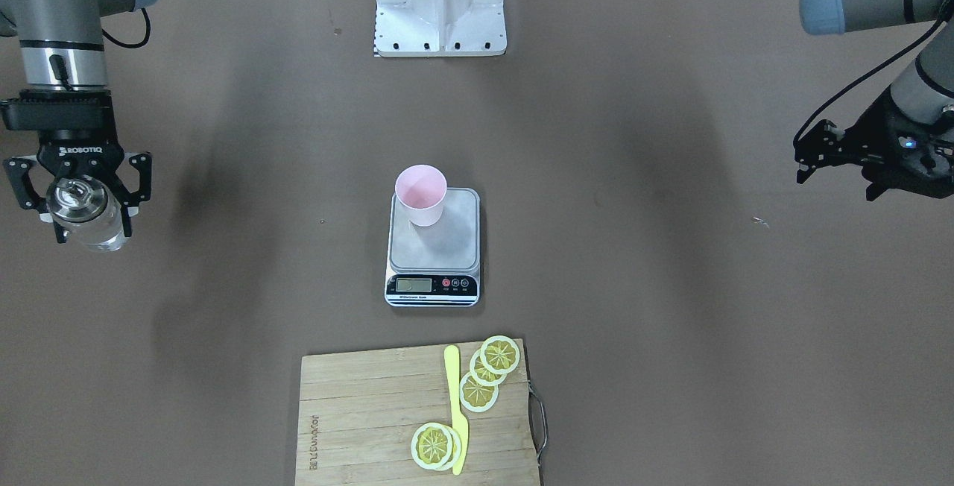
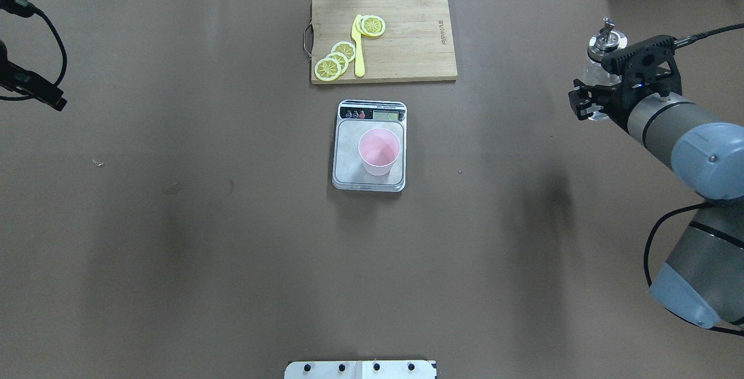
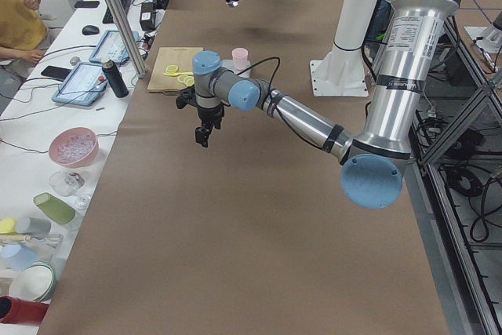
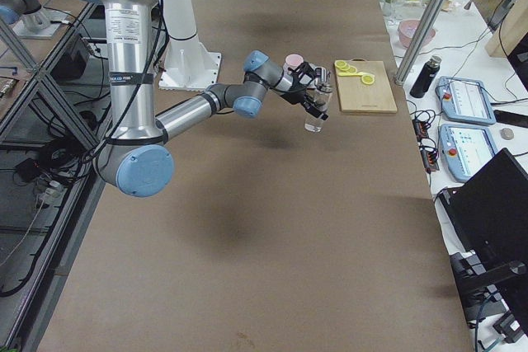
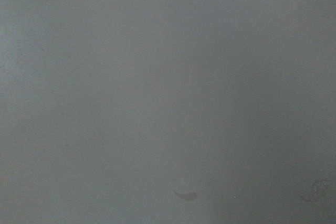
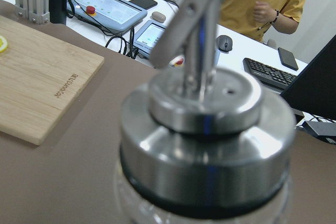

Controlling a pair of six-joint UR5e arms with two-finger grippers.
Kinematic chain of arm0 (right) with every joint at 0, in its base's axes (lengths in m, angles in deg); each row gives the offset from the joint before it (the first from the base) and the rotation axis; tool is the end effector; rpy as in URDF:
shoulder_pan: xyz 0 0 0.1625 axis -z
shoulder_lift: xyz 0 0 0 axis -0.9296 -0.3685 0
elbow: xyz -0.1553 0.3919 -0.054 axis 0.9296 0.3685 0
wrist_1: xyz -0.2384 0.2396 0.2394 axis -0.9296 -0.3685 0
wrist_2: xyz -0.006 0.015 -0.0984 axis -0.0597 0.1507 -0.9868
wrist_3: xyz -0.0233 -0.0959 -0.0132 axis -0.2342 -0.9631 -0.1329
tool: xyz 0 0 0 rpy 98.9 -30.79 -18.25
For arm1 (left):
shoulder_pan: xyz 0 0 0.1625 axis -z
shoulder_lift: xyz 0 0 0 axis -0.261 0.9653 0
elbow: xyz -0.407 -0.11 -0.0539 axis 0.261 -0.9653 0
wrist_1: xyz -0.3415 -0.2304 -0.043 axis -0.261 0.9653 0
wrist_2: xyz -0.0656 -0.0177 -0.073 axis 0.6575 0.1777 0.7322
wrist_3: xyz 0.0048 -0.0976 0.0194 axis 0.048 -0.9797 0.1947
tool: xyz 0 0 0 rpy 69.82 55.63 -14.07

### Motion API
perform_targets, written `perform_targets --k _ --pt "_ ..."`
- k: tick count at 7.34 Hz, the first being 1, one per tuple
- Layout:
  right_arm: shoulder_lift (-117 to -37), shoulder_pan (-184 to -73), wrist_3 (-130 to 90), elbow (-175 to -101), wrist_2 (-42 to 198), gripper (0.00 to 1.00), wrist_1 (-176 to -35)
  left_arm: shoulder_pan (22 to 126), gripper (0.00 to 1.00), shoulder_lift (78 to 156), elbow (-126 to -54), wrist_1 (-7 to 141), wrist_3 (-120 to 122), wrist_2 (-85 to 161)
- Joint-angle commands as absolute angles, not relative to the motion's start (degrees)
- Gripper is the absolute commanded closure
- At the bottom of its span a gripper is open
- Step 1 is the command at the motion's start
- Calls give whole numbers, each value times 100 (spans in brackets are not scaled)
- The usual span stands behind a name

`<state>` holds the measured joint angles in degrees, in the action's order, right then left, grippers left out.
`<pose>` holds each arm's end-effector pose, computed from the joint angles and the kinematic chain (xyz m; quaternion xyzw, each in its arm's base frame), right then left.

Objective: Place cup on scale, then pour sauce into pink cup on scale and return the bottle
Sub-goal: 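Lift the dispenser bottle with the right gripper off the table, then carry the glass dispenser with the right gripper toward the pink cup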

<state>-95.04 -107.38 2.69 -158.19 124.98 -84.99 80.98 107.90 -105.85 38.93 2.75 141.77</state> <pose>-0.2848 -0.4463 0.3813 0.4491 -0.2351 -0.0033 0.8620 0.1564 -0.5342 0.4298 0.1069 0.3463 0.1583 0.9185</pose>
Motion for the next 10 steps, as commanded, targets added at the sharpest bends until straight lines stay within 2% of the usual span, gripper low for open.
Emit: perform_targets --k 1,6,10 --pt "-8977 -10486 439 -16164 12337 85 -9470 8096 3 10765 -10589 3911 276 14177" --pt "-8228 -9713 896 -16199 11406 85 -10694 8201 3 10748 -10571 3902 441 14177" --pt "-8201 -9274 896 -16428 10844 85 -11179 8315 3 10564 -10580 3928 478 14186"
